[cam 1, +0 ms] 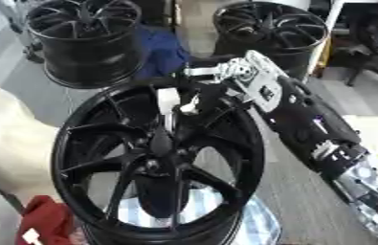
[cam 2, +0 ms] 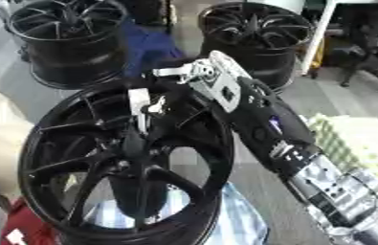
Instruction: Pull the pin out of the wheel hub.
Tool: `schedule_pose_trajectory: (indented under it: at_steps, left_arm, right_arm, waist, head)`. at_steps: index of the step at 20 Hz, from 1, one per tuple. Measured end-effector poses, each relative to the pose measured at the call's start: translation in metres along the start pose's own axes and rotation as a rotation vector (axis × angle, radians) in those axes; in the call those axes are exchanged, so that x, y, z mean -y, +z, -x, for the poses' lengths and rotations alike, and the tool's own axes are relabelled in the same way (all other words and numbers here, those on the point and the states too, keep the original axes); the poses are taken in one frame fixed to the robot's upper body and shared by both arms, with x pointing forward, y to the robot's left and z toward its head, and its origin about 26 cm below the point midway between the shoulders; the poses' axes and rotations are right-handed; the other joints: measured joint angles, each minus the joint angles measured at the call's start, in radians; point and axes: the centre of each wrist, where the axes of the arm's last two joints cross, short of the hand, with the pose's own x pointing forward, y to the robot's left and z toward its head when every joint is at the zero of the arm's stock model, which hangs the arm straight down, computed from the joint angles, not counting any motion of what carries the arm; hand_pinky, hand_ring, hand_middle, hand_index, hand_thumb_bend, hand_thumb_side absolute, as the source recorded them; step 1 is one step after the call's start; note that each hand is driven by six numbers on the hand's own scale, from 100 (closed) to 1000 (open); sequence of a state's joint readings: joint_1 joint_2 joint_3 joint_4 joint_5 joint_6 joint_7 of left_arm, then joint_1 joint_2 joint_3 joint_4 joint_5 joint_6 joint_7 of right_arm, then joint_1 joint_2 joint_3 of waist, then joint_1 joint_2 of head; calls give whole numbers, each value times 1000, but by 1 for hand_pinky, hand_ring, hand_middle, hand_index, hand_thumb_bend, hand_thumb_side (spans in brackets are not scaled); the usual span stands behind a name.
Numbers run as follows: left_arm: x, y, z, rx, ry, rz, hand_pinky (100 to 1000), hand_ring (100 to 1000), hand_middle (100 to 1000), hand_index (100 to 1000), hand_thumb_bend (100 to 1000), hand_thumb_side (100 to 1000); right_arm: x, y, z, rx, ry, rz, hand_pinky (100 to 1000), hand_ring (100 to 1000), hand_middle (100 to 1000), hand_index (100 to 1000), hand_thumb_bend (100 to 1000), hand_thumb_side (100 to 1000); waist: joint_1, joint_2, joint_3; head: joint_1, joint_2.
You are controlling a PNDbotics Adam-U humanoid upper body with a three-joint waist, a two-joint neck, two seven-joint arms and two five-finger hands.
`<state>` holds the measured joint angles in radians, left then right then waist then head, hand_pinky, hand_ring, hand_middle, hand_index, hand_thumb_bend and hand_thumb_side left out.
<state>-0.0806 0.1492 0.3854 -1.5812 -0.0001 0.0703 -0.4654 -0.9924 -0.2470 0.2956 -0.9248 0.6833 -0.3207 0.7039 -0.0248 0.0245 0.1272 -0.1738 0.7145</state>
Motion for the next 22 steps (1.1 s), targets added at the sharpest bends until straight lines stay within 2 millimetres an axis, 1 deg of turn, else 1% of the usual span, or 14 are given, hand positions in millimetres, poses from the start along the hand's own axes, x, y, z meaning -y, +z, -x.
schedule_pose_trajectory:
  at_steps: [2, 5, 12, 15, 17, 18, 19, 20, 21, 22]
  left_arm:
    - [0, 0, 0, 0, 0, 0, 588, 588, 590, 788, 100, 622]
    - [0, 0, 0, 0, 0, 0, 588, 588, 590, 788, 100, 622]
    - [3, -1, 1, 1, 8, 2, 588, 589, 590, 788, 100, 622]
    - [3, -1, 1, 3, 8, 5, 588, 589, 589, 788, 100, 623]
    - [4, -2, 0, 3, 8, 8, 588, 589, 589, 788, 100, 622]
    - [4, -2, 0, 3, 8, 9, 588, 589, 589, 788, 100, 623]
    - [4, -2, 0, 4, 8, 9, 588, 589, 589, 788, 100, 623]
    - [4, -2, 0, 4, 8, 10, 588, 589, 589, 788, 100, 623]
    - [4, -3, -1, 5, 8, 10, 588, 589, 589, 788, 100, 623]
    - [4, -3, -1, 6, 7, 11, 588, 589, 589, 788, 100, 623]
  right_arm:
    - [-1, -2, -1, 6, -1, -1, 817, 852, 828, 959, 268, 530]
    - [-3, -4, -2, 11, -4, -1, 812, 841, 806, 940, 259, 540]
    - [-6, -8, -4, 8, -5, 2, 794, 781, 736, 881, 228, 539]
    - [-9, -9, -3, 1, -9, 7, 774, 748, 691, 856, 197, 535]
    - [-11, -11, -3, -2, -12, 10, 762, 719, 652, 826, 163, 517]
    - [-12, -11, -2, -4, -14, 13, 759, 715, 648, 823, 157, 512]
    - [-13, -11, -2, -5, -17, 18, 747, 684, 608, 795, 125, 493]
    - [-14, -11, -1, -5, -21, 22, 743, 678, 603, 789, 116, 489]
    - [-15, -12, -1, -5, -24, 27, 727, 644, 567, 755, 100, 469]
    - [-16, -12, -1, -4, -26, 33, 719, 625, 549, 740, 100, 462]
  waist:
    - [1, 0, 0]
    - [1, 0, 2]
    - [2, 0, 5]
    - [2, 0, 9]
    - [2, 1, 10]
    - [2, 1, 10]
    - [2, 1, 11]
    - [2, 1, 11]
    - [2, 1, 12]
    - [2, 1, 13]
  head:
    - [-4, -6]
    - [-6, -6]
    - [-10, -14]
    - [-10, -13]
    - [-10, -12]
    - [-9, -8]
    - [-6, -2]
    - [-2, 8]
    - [4, 19]
    - [9, 30]
